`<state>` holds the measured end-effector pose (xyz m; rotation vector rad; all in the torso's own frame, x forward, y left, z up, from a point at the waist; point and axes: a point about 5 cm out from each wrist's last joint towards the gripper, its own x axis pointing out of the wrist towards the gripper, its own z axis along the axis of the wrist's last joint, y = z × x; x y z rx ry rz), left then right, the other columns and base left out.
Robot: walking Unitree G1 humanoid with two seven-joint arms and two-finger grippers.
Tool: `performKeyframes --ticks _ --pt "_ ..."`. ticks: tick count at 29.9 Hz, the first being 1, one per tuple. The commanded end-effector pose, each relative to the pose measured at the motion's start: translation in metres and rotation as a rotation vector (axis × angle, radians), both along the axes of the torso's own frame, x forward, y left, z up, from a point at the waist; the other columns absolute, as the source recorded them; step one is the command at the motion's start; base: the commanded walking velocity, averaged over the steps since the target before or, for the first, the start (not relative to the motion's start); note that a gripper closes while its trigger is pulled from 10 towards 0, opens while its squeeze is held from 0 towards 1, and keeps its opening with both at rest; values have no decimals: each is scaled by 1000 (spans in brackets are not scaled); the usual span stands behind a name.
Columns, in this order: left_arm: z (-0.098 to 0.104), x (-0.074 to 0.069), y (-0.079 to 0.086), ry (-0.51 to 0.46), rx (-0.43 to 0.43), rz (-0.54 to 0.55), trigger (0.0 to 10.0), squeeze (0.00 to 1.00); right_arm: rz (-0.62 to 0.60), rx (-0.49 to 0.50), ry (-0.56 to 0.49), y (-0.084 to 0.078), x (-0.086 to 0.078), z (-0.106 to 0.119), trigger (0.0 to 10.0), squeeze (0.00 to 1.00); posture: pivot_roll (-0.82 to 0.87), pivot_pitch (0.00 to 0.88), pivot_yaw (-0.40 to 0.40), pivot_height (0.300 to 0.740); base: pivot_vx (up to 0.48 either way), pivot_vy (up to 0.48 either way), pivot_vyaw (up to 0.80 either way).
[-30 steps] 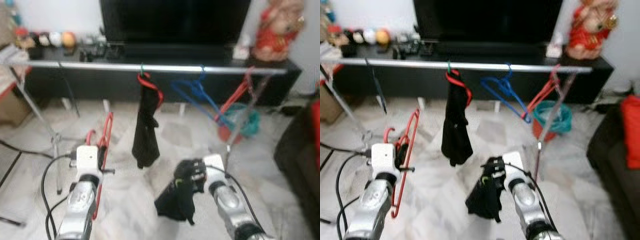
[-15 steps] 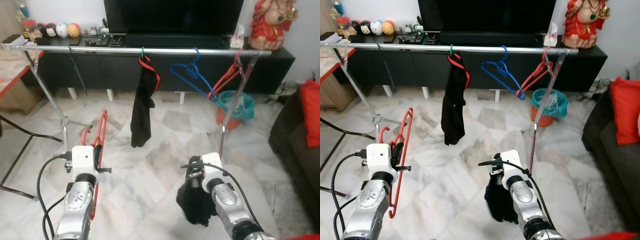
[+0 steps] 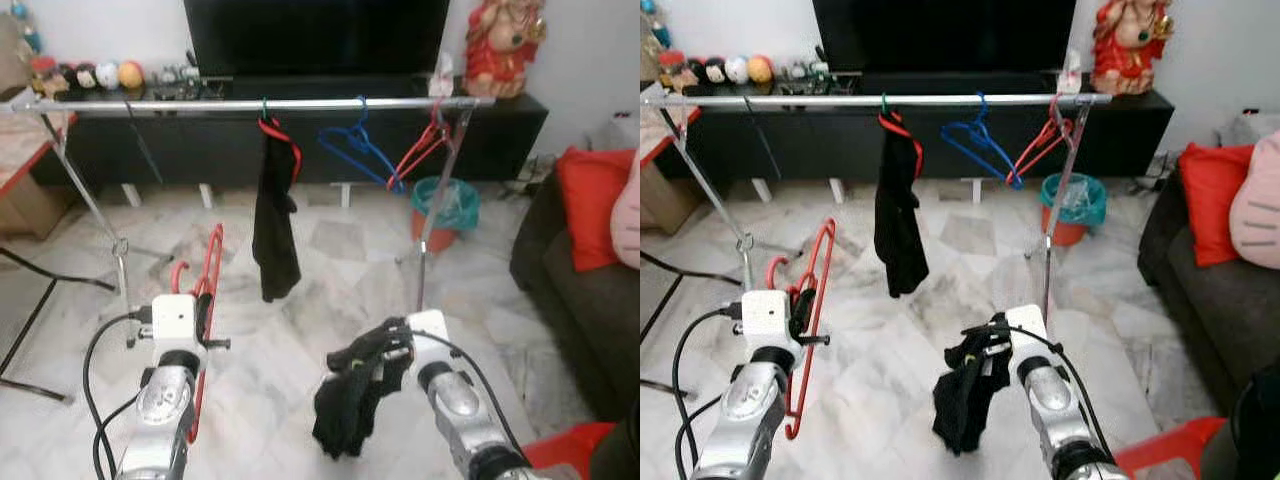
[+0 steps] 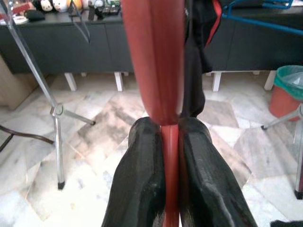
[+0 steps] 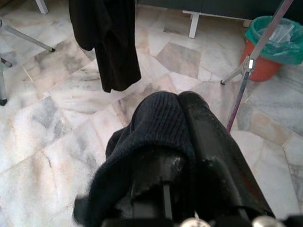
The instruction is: Hang hanger
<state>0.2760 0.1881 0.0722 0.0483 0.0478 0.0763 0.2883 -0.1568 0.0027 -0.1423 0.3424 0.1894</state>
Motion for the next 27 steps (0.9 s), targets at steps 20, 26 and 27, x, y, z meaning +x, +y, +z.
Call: performKeyframes --ticks 20,26,27 --pt "6 1 -2 -15 4 -15 10000 0 5 7 -41 6 7 8 10000 0 -33 0 14 740 0 339 0" --pt "6 0 -4 -17 1 -17 10000 0 -4 5 -46 4 8 9 10000 0 -33 0 16 740 0 0 0" --pt "7 0 -4 -19 -2 -15 10000 0 -6 4 -45 4 8 9 10000 0 -28 2 16 740 0 0 0"
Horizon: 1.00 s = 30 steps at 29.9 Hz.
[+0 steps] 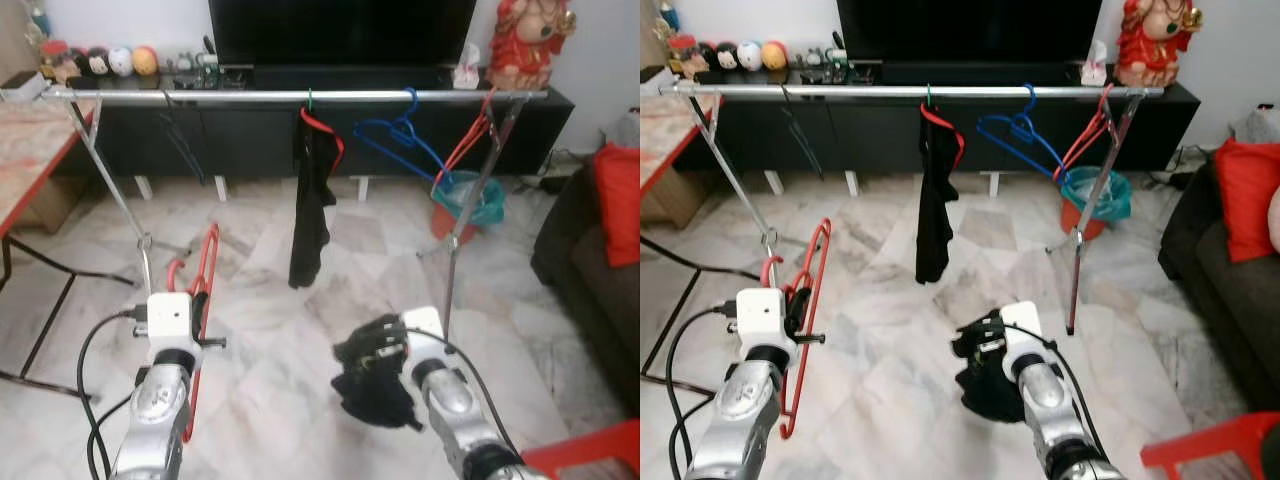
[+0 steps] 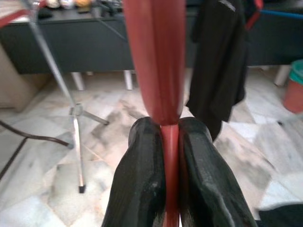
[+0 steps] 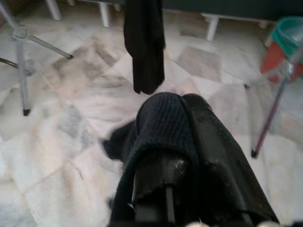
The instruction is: Hang hanger
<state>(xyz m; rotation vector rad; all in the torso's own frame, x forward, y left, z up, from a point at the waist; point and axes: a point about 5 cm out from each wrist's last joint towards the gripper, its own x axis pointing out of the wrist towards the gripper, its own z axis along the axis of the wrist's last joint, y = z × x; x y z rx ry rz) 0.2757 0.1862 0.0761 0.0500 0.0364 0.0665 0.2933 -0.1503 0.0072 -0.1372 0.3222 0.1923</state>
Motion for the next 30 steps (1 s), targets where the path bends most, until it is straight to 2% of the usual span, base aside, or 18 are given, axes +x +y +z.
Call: performKeyframes --ticks 1,18,30 --pt "3 1 -2 -8 -4 -4 10000 0 -10 -4 -25 -3 3 4 10000 0 -28 5 16 740 0 0 0" --pt "8 2 -5 -25 -1 -23 10000 0 -19 -1 -28 -2 5 5 10000 0 -19 27 19 740 0 0 0" --pt "8 0 -2 -25 -4 -16 10000 0 -68 15 -18 -6 4 4 10000 0 -15 29 21 740 0 0 -86"
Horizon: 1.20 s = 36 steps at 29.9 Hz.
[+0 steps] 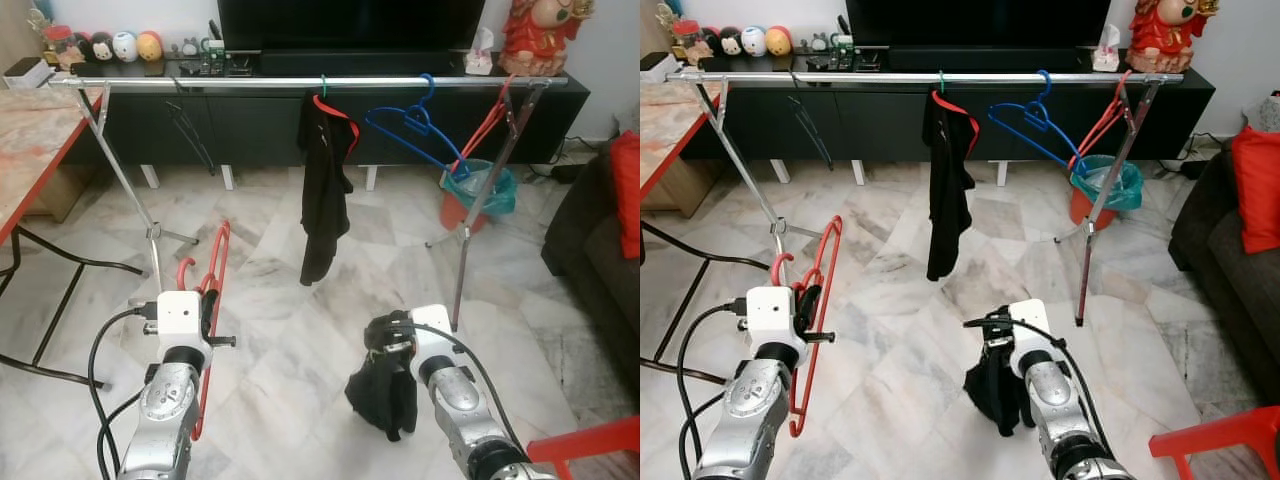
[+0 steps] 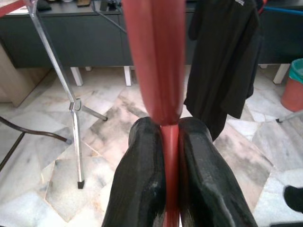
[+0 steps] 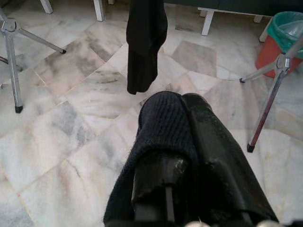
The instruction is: Hang hanger
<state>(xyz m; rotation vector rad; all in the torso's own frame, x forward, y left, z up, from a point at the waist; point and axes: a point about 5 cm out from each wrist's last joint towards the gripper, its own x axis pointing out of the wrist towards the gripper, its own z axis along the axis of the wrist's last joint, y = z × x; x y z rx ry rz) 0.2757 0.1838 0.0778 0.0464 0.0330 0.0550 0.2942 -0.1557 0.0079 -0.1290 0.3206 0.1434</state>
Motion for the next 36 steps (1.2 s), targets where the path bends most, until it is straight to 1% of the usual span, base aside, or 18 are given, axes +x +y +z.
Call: performKeyframes --ticks 1,3,5,7,18,23,28,36 --pt "6 0 0 -21 1 -6 10000 0 -16 9 -11 -1 3 3 10000 0 -14 25 20 740 0 0 -788" --pt "6 0 0 -21 -2 -6 10000 0 -23 35 -1 0 3 2 10000 0 -13 21 20 740 0 0 -800" --pt "5 -1 0 -20 -3 -4 10000 0 -18 10 -9 -1 3 3 10000 0 -16 20 20 740 0 0 -794" --pt "5 -1 0 -20 -4 -5 10000 0 -22 12 -15 -1 3 3 10000 0 -15 16 20 740 0 0 -609" --pt "5 -1 0 -19 -4 -7 10000 0 -20 8 -26 -1 3 4 10000 0 -15 7 20 740 -227 0 0" --pt "6 0 -1 -21 -4 -11 10000 0 -30 24 -15 -1 3 4 10000 0 -16 8 21 740 -255 0 0" --pt "6 -1 -1 -21 -3 -11 10000 0 -22 23 -16 0 3 4 10000 0 -16 10 21 740 -259 0 -724" --pt "6 -1 0 -21 -1 -11 10000 0 -28 17 -23 -1 4 4 10000 0 -14 11 20 740 -258 0 0"
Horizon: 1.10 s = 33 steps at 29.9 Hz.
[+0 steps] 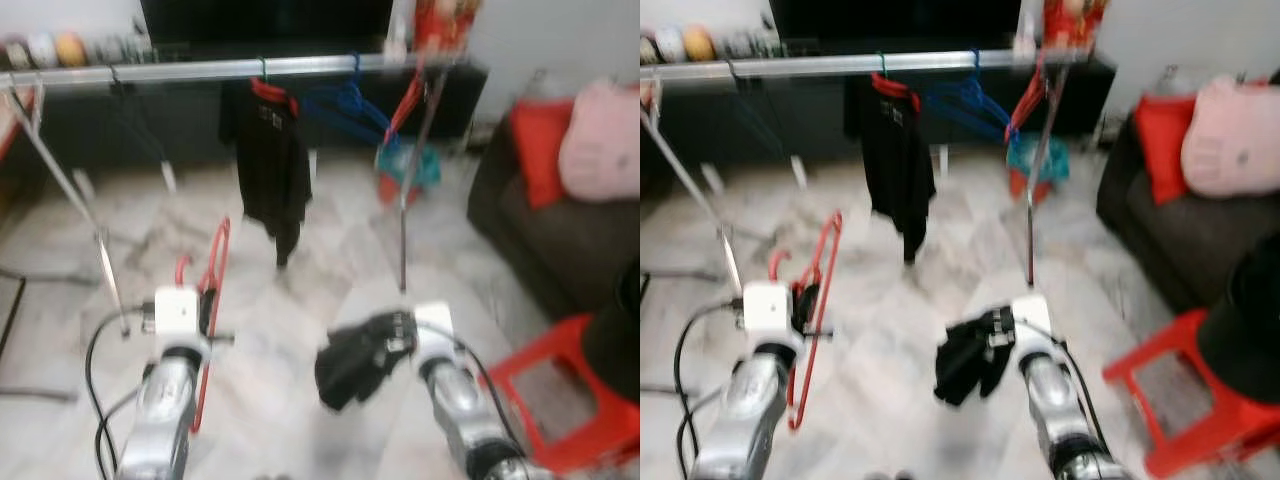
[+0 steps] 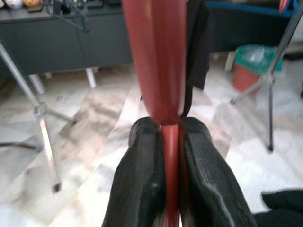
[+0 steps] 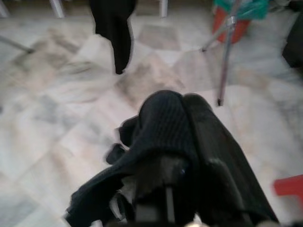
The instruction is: Hang hanger
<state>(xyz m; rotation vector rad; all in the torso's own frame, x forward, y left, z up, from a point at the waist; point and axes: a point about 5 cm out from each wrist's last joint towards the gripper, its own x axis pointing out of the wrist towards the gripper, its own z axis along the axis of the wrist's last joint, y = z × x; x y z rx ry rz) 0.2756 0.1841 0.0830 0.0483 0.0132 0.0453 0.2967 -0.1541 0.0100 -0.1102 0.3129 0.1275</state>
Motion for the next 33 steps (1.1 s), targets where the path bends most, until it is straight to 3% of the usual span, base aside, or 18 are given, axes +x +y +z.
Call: performKeyframes --ticks 1,11,33 --pt "1 -1 -1 -1 -4 -1 10000 0 -10 0 -15 -2 1 2 10000 0 -14 11 20 740 -259 0 0" --pt "1 -1 0 2 -2 -1 10000 0 -10 -1 -17 -2 1 2 10000 0 -11 15 21 740 -256 0 0" --pt "-1 -1 -4 20 -12 -36 10000 0 -26 24 -40 -3 5 7 10000 0 -9 21 21 740 0 0 0"
